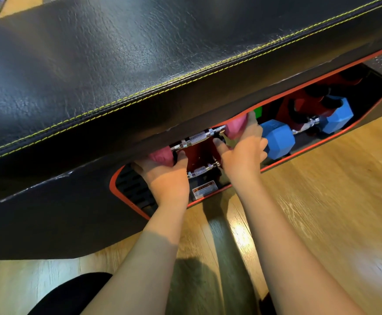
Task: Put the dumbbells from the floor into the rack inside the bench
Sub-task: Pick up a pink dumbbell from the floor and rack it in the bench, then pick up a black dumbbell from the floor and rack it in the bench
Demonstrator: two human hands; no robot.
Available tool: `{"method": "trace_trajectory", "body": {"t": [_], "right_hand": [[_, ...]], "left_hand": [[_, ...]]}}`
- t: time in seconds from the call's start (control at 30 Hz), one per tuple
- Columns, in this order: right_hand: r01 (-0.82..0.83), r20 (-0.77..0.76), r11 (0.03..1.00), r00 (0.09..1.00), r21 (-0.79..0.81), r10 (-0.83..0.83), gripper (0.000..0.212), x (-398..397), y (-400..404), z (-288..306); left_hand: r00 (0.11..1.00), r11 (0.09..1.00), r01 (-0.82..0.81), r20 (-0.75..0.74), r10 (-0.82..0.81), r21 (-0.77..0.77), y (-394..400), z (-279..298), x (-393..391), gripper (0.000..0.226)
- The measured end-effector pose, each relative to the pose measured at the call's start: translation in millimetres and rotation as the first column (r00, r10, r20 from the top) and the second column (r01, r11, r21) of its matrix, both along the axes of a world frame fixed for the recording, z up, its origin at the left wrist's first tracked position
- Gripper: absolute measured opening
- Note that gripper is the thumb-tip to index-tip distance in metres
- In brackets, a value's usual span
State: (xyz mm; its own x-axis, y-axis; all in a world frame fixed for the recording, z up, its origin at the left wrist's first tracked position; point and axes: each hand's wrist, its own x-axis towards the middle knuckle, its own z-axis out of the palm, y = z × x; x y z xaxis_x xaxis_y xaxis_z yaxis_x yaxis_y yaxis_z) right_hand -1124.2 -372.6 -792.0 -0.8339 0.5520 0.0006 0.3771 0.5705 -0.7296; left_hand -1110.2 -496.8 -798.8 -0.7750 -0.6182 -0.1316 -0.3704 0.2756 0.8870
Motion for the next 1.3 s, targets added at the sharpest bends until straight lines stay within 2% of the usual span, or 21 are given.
{"method": "trace_trajectory", "body": {"t": [0.13,0.23,0.3,0.37,0.47,0.53,0.67,0.77,0.83,0.9,1.0,1.07,1.1,1.17,1.23,1.3], "right_hand": [[0.024,0.024,1.000,0.999,-0.011,-0.023,0.087,1.2,-1.0,-1.5],[0.019,0.039,1.000,0.999,0.011,-0.020,0.085,1.2,-0.9,-3.1],[0.012,0.069,1.000,0.998,-0.010,-0.011,0.085,0.8,0.6,-2.5],[0.008,0.087,0.998,0.996,-0.055,-0.003,0.085,1.2,1.5,-2.3],[-0.016,0.071,0.996,0.997,-0.088,0.023,0.086,4.0,4.2,-0.7],[-0.069,0.070,0.994,0.995,-0.089,0.075,0.088,6.2,8.7,0.7],[-0.176,0.041,0.976,0.982,-0.127,0.182,0.102,12.6,26.1,-0.5],[-0.201,0.096,0.970,0.972,-0.135,0.215,0.108,23.7,40.2,-10.7],[-0.240,0.135,0.965,0.958,-0.109,0.253,0.103,33.8,50.5,-23.4],[-0.272,0.190,0.957,0.939,-0.100,0.287,0.093,47.0,62.4,-36.1],[-0.298,0.344,0.933,0.870,-0.202,0.353,0.070,73.3,81.0,-60.2],[-0.323,0.508,0.913,0.759,-0.248,0.406,0.057,96.5,93.5,-73.1],[-0.341,0.581,0.903,0.691,-0.263,0.430,0.055,110.0,99.9,-77.5],[-0.359,0.701,0.880,0.539,-0.310,0.467,0.056,139.7,108.1,-80.0],[-0.366,0.795,0.854,0.350,-0.371,0.496,0.063,166.4,111.5,-87.9],[-0.347,0.834,0.823,0.167,-0.449,0.525,0.068,187.8,107.2,-96.6]], "left_hand": [[1.000,1.000,0.003,0.018,-0.003,0.005,1.1,0.0,-0.7,0.057],[0.997,0.998,-0.023,-0.070,0.027,0.056,3.2,-0.5,0.4,0.062],[0.996,0.997,-0.032,-0.078,0.038,0.075,5.2,0.1,1.5,0.064],[0.990,0.989,-0.037,-0.130,0.055,0.142,6.2,-3.9,-0.2,0.074],[0.981,0.948,-0.085,-0.138,0.133,0.307,4.3,-37.5,-8.0,0.072],[0.981,0.952,-0.098,-0.133,0.141,0.290,8.3,-21.6,-0.6,0.079],[0.984,0.898,-0.123,-0.065,0.165,0.422,22.5,-5.7,12.3,0.092],[0.988,0.862,-0.153,0.069,0.137,0.484,34.2,-12.6,25.0,0.099],[0.979,0.869,-0.187,0.162,0.126,0.458,46.8,-16.6,40.9,0.088],[0.959,0.909,-0.194,0.266,0.097,0.369,63.5,-25.3,65.7,0.068],[0.916,0.969,-0.025,0.394,-0.077,0.246,87.7,-41.8,113.7,0.039],[0.796,0.950,0.187,0.528,-0.295,0.250,97.9,-57.7,144.8,0.032],[0.676,0.906,0.314,0.603,-0.424,0.285,101.1,-65.6,160.3,0.035],[0.362,0.767,0.519,0.715,-0.598,0.378,104.4,-82.9,191.2,0.054],[0.112,0.616,0.680,0.774,-0.623,0.397,103.2,-94.3,214.5,0.071],[-0.107,0.472,0.759,0.801,-0.589,0.448,100.4,-108.3,234.4,0.079]]}}
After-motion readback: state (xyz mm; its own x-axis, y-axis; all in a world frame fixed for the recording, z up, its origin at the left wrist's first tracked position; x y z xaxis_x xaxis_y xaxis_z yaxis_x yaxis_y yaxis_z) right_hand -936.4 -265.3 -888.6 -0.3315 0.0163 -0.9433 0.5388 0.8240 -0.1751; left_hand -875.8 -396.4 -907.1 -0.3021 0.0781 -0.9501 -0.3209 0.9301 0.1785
